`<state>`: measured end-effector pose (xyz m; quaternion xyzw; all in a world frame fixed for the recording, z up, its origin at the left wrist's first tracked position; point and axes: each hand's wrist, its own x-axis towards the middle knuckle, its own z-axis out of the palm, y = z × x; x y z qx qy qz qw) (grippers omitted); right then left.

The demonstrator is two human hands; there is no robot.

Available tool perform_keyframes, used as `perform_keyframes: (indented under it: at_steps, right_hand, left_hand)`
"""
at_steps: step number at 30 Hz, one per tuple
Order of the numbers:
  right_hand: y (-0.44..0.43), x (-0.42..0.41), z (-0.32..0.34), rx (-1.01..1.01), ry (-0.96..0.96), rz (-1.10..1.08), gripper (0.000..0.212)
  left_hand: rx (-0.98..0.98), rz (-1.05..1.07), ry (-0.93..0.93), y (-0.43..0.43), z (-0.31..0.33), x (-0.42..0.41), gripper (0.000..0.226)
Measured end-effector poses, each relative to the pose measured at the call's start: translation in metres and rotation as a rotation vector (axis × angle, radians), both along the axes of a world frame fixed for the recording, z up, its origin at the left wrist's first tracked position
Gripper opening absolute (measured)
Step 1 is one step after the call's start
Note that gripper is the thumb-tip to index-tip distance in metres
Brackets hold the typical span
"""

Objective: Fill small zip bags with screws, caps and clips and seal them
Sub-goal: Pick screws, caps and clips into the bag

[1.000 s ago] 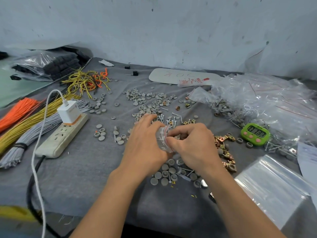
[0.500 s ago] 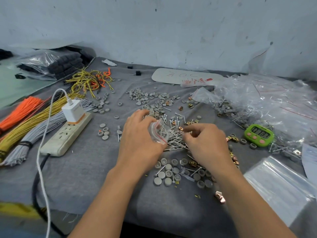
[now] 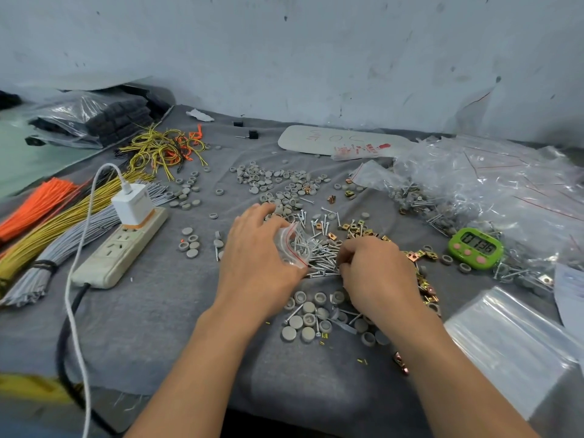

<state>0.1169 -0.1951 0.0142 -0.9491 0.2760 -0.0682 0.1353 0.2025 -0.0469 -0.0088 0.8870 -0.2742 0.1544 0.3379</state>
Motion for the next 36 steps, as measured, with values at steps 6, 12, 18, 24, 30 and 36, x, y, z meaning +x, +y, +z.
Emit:
perform_keyframes:
  at_steps: [6,12,18,24,30,36]
  right_hand:
    - [0.002,-0.002,0.001,-0.069,0.050,-0.018,0.021]
    - [-0.001,-0.001,-0.003,-0.064,-0.026,0.003,0.019]
    - [-0.001,0.002,-0.003,-0.102,-0.021,0.025,0.021]
    - [-0.003,-0.002,-0.006,-0.079,-0.420,-0.091,0.016]
    - [-0.002,0.003,-0.004,0.701,-0.854,-0.006,0.014]
    - [0.022,0.011,-0.008,0.847,-0.709,0.143,0.027]
  left_hand:
    - [0.003,-0.005,-0.010,0.000,0.000,-0.001,0.050]
    - [0.024,-0.012,-0.022,0.000,-0.001,-0.001,0.049]
    - [0.048,-0.009,-0.017,-0.001,-0.001,-0.002,0.051]
    - [0.059,-0.020,-0.016,0.000,0.000,-0.003,0.052]
    - [0.040,-0.025,-0.060,-0.004,-0.001,-0.004,0.048]
    - [0.026,-0.102,-0.064,-0.009,-0.002,-0.004,0.040]
